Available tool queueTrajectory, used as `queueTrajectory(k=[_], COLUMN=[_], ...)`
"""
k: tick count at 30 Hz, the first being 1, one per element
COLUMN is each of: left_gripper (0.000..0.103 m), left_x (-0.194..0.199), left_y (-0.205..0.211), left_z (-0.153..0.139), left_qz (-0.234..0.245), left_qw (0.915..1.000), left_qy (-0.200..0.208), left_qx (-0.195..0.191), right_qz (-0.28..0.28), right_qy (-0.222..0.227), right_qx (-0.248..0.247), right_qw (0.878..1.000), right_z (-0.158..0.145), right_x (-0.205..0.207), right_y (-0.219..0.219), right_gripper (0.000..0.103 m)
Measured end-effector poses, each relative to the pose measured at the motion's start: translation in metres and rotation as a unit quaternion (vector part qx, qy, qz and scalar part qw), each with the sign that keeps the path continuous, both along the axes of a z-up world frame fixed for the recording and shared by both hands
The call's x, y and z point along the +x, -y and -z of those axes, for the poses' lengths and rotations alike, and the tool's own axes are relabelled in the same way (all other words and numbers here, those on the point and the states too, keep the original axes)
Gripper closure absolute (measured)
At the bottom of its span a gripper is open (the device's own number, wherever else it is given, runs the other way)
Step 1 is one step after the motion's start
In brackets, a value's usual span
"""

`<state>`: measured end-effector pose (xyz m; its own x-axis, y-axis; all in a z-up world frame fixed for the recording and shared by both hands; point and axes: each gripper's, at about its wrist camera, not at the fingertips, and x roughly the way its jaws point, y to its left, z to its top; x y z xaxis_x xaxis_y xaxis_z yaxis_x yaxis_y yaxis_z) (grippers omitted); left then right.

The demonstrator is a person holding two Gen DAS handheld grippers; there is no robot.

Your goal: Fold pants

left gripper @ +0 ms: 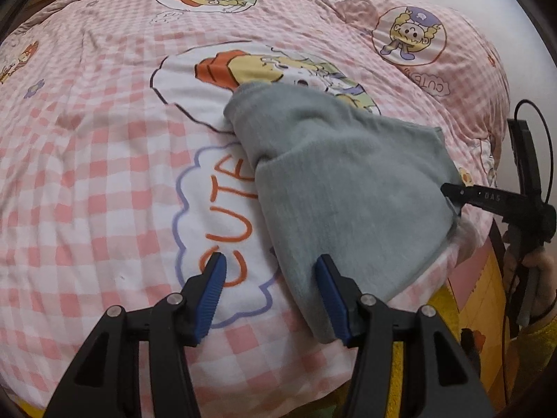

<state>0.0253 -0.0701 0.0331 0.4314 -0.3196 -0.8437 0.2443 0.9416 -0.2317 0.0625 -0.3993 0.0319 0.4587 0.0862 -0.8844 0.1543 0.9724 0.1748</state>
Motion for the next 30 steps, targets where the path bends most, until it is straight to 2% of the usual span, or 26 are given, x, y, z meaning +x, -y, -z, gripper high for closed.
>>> queueTrajectory(k=[5,7,10,15,19,21,22,23,26,30], left_gripper=[0.047,0.047,0.047,0.047,0.048,0.056,0.087,0.092,0.094,0.096], left_x=[0.022,0.038,0.062,0.094,0.113,0.120,0.123,0.126,0.129,0.139], left_y=[-0.014,-0.020,-0.025,-0.021,-0.021,-0.023,-0.023,-0.021,-0.007,-0.006], left_z=[-0.022,-0.029,-0.032,-0.021,-0.006,-0.003,-0.002,-0.001,-0.010,-0.016], left_qz=[-0.007,-0.013,-0.019,-0.021,-0.031,-0.040,-0.041,-0.034,-0.009,-0.008], left_qw=[0.9998,0.9997,0.9987,0.9980,0.9943,0.9910,0.9891,0.9892,0.9959,0.9969], left_qy=[0.019,0.015,0.006,-0.020,-0.053,-0.059,-0.062,-0.063,-0.028,-0.015], left_qx=[0.001,-0.015,-0.047,-0.056,-0.088,-0.113,-0.127,-0.128,-0.085,-0.076], right_qz=[-0.039,-0.059,-0.082,-0.073,-0.084,-0.093,-0.094,-0.092,-0.088,-0.102], right_qy=[0.034,0.040,0.033,0.011,-0.006,-0.025,-0.037,-0.041,-0.041,-0.046], right_qx=[0.013,0.026,0.059,0.129,0.158,0.151,0.146,0.144,0.152,0.153], right_qw=[0.999,0.997,0.994,0.989,0.984,0.984,0.984,0.984,0.984,0.982], right_z=[-0.032,-0.037,-0.032,-0.015,-0.003,0.007,0.015,0.019,0.022,0.025], right_x=[-0.009,-0.014,-0.018,-0.026,-0.029,-0.027,-0.027,-0.028,-0.032,-0.036], right_y=[-0.038,-0.060,-0.091,-0.119,-0.145,-0.157,-0.163,-0.165,-0.164,-0.165], right_gripper=[0.083,0.083,0.082,0.082,0.082,0.082,0.082,0.082,0.082,0.082])
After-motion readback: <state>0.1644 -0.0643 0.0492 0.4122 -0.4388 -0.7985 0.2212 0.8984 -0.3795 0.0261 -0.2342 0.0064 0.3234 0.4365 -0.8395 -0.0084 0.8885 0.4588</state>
